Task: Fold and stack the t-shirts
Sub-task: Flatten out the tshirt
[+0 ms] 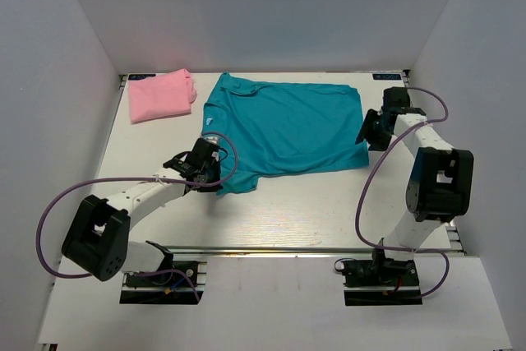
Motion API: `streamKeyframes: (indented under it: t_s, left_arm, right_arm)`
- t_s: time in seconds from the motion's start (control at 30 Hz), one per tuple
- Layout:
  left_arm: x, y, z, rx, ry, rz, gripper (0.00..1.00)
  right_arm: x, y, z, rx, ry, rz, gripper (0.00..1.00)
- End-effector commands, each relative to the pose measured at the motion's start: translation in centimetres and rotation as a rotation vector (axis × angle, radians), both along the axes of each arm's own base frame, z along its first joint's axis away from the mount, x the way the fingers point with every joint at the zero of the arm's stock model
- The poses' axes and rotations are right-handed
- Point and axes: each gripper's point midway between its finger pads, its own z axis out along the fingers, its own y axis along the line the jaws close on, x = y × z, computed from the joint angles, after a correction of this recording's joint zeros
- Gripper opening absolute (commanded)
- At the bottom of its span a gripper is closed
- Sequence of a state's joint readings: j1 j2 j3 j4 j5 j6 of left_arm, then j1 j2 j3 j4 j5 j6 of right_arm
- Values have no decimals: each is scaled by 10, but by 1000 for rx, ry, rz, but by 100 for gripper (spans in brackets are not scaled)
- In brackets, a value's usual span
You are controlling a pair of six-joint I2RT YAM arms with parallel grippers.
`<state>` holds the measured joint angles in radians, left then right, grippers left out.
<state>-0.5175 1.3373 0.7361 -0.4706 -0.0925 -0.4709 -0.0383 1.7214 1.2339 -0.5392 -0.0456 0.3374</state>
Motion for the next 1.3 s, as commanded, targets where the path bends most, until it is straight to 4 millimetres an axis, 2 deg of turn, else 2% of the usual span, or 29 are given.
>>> streamKeyframes:
  t_s: [0.0,0.1,0.37,0.6,0.83,0.87,0.93,0.97,1.07,1.1,1.13,1.2,1.23,1.27]
  left_arm:
    - [12,-9,16,-33,-49,-14,0]
    - [12,-9,16,-33,-49,-14,0]
    - [12,-9,16,-33,-49,-14,0]
    - [13,-10,18,-33,-49,-14,0]
    - [13,-10,21,-37,-47,-7,0]
    - [11,-9,17,-28,-31,-6,0]
    - [11,-9,17,-28,-31,-6,0]
    - [13,-11,20,-33,-39,-6,0]
    - [15,-10,23,-31,-41,6,0]
    - [16,-10,29,-37,-52,6,0]
    - [17,-8,30,-22,-55,15,0]
    - [23,-9,47,-35,-100,23,0]
    - [31,-8,65,-55,-149,38,0]
    - [33,-6,72,-55,-169,46,0]
  right_arm:
    - [7,4,-6,25,-3,3,53]
    - [12,4,-15,31,13,-12,48]
    - [18,3,-32,39,45,-36,48]
    - [30,5,-32,53,20,-43,47]
    - [35,4,-33,58,15,-55,31]
    - [35,6,-34,59,18,-50,27]
    - [35,6,-32,60,13,-46,8]
    - [35,7,-30,64,12,-47,0]
    - [31,7,-21,64,-2,-35,0]
    - [25,6,-23,59,14,-38,0]
    - [25,6,-6,55,-23,-32,0]
    - [10,3,-3,35,0,-31,0]
    - [6,0,11,20,-27,-40,0]
    - [-1,-4,23,-2,-41,-45,0]
